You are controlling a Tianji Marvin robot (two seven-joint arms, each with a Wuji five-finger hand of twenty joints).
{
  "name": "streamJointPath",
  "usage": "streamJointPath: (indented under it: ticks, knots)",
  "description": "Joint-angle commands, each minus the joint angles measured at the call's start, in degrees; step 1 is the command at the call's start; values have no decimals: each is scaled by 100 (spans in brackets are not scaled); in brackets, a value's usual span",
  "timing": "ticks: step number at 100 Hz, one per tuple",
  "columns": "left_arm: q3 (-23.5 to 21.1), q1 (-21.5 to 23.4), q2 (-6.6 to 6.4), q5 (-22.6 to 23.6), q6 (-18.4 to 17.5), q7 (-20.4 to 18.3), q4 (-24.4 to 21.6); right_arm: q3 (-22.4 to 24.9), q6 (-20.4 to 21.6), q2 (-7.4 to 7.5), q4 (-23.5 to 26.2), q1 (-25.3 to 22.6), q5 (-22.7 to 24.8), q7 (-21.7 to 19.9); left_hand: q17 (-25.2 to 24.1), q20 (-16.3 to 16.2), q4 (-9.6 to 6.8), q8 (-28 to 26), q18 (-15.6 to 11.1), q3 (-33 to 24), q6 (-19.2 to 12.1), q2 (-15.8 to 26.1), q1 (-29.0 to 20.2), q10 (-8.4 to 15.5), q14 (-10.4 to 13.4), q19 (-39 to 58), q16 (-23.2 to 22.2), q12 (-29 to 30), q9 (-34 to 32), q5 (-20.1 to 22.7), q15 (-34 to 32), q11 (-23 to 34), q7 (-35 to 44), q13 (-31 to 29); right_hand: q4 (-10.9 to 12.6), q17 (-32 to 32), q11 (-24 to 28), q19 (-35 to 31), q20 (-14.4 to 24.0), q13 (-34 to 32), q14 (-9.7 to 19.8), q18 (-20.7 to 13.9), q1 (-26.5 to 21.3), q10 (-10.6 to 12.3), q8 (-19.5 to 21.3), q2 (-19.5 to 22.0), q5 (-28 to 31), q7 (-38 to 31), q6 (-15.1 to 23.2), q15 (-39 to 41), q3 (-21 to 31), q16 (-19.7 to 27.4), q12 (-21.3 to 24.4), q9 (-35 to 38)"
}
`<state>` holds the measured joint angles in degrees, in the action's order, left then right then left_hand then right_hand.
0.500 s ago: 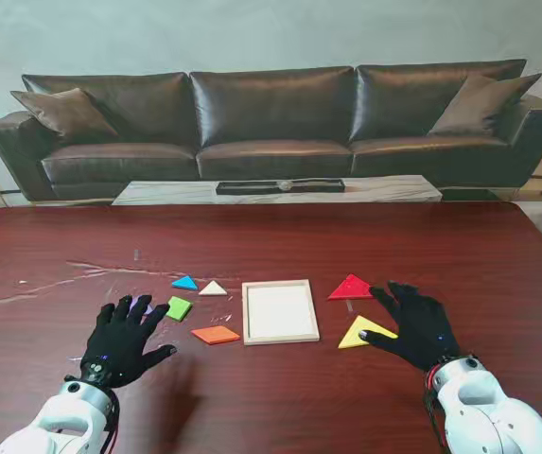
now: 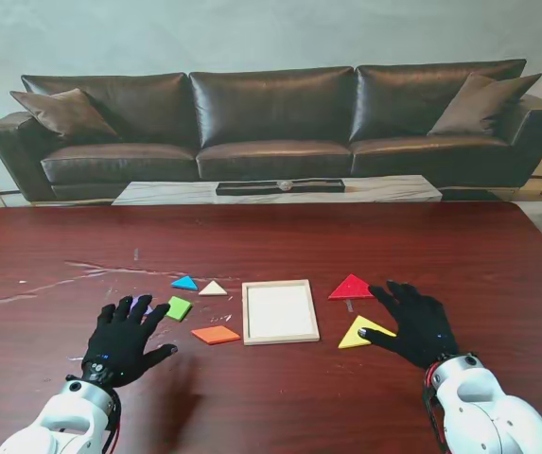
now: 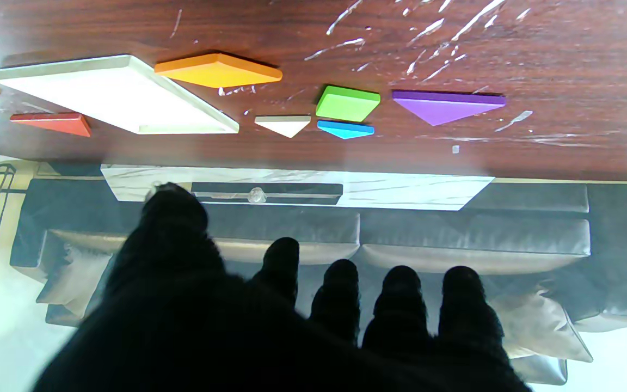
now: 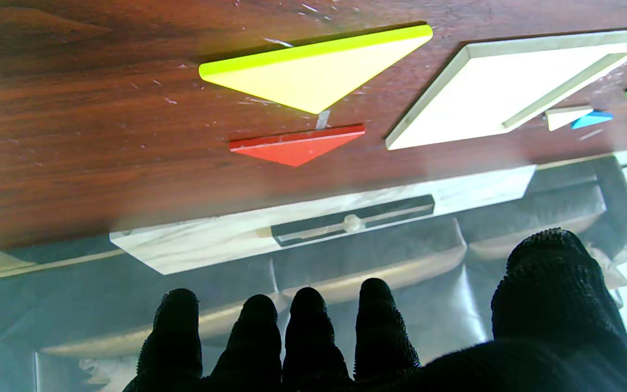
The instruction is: Assemble the tangram pieces into a square
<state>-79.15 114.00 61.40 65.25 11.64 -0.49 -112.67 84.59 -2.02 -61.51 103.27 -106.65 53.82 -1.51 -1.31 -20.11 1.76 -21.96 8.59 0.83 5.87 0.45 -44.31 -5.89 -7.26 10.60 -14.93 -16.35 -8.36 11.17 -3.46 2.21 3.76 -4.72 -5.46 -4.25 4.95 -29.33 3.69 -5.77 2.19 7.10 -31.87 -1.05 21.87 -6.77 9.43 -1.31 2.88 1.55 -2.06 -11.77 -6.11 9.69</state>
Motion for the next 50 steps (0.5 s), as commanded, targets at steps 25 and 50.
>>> streamJointPath:
  ticks: [25, 50]
  knots:
    - [-36, 50, -4, 32, -95, -65, -53, 9, 40, 1, 67, -86, 90, -6, -34, -54, -127, -13, 41, 46, 4, 117, -59, 43, 84, -73, -43, -21, 31, 84, 59, -3, 34, 81, 70, -56, 283, -225, -237, -46, 1, 63, 67, 30, 196, 21, -115, -317, 52, 89, -27, -72, -86, 7]
    - [-21, -52, -11, -161, -411, -21, 75, 3, 115, 48, 216, -3, 144, -378, -30, -53, -128, -14, 39, 41, -3, 113, -72, 50, 89, -73, -43, -22, 26, 93, 57, -1, 40, 76, 72, -24, 558, -448, -421, -190, -98, 124, 10, -17, -72, -115, -259, -1077, 128, 158, -25, -70, -178, 71]
